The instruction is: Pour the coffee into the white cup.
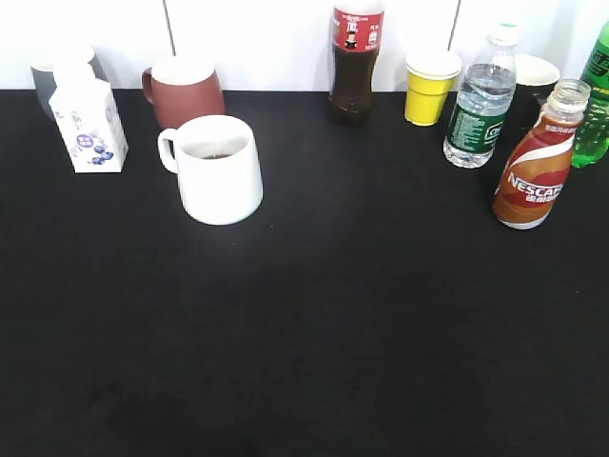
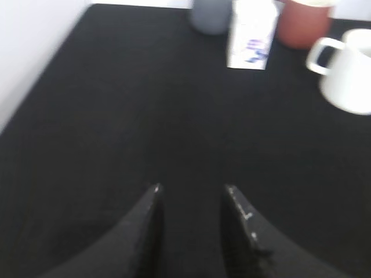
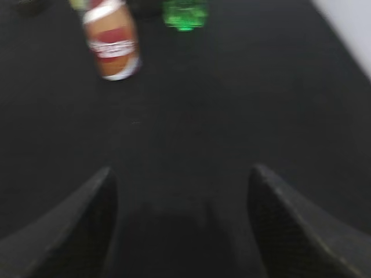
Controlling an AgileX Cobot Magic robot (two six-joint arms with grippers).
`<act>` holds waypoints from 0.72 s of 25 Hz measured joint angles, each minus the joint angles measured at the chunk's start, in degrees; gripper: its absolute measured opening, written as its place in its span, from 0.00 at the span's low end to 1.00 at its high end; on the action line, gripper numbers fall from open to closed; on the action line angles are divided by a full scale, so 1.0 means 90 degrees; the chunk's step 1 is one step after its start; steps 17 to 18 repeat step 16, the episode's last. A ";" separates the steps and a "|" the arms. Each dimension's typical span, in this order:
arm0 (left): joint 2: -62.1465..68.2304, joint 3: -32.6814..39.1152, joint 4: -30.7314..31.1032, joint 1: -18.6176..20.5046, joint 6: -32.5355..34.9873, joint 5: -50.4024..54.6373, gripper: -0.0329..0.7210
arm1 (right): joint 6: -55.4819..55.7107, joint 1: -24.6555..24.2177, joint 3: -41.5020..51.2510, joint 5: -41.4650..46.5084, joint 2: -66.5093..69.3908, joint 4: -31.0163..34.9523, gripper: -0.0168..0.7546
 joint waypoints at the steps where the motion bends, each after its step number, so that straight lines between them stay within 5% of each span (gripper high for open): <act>1: 0.0000 0.0000 0.0000 0.0045 0.0000 0.0000 0.38 | 0.0000 -0.0138 0.0000 0.0000 0.0000 0.0000 0.71; 18: 0.0000 0.0000 0.0000 0.0057 0.0006 0.0000 0.36 | 0.0000 -0.0161 0.0000 -0.0008 0.0000 0.0000 0.71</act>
